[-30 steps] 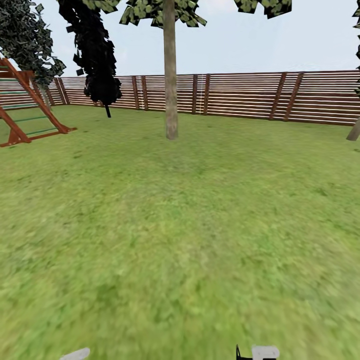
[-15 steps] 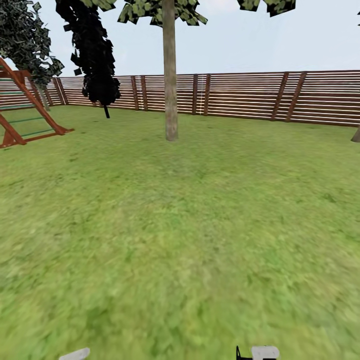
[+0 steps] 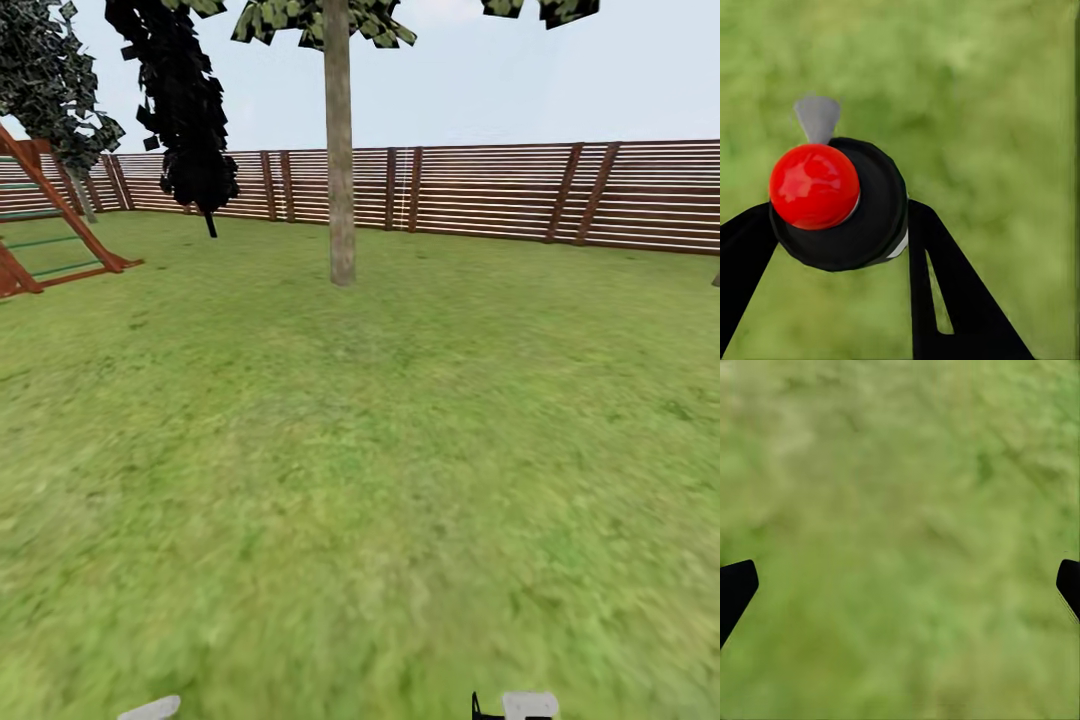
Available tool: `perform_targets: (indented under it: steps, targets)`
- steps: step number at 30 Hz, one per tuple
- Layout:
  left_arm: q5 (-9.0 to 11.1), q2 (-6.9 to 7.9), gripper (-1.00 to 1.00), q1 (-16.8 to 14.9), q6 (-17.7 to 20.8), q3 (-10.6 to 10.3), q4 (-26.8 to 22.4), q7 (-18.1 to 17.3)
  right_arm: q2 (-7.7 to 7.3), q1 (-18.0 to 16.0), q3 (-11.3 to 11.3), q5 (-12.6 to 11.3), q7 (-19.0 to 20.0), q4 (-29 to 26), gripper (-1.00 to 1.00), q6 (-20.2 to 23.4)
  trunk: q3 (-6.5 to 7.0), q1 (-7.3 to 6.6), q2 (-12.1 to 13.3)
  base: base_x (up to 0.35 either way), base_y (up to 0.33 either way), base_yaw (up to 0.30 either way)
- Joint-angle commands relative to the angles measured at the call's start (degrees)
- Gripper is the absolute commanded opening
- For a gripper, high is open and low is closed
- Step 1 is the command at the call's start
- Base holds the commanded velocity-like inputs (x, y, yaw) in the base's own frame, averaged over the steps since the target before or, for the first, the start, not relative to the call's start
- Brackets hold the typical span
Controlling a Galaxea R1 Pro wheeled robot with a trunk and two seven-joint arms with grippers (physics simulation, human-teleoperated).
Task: In the garden, pick up the pesticide atomizer on the floor and spray pesticide onto both trees until each tree trunk is fully covered.
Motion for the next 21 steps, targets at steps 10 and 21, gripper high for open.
perform_targets:
  steps: [10,21]
  targets:
    - [0.4,0.01,-1.00,0.0,-0.2,-0.5,0.0,0.2,0.02,0.0,-0.3,0.6,-0.4,0.0,1.00,-0.1,-0.05,0.03,0.0,0.339,0.000,0.062]
    - [0.4,0.01,-1.00,0.0,-0.2,-0.4,0.0,0.2,-0.16,0.0,-0.2,0.6,-0.3,0.0,1.00,-0.1,-0.05,0.03,0.0,0.339,0.020,0.030]
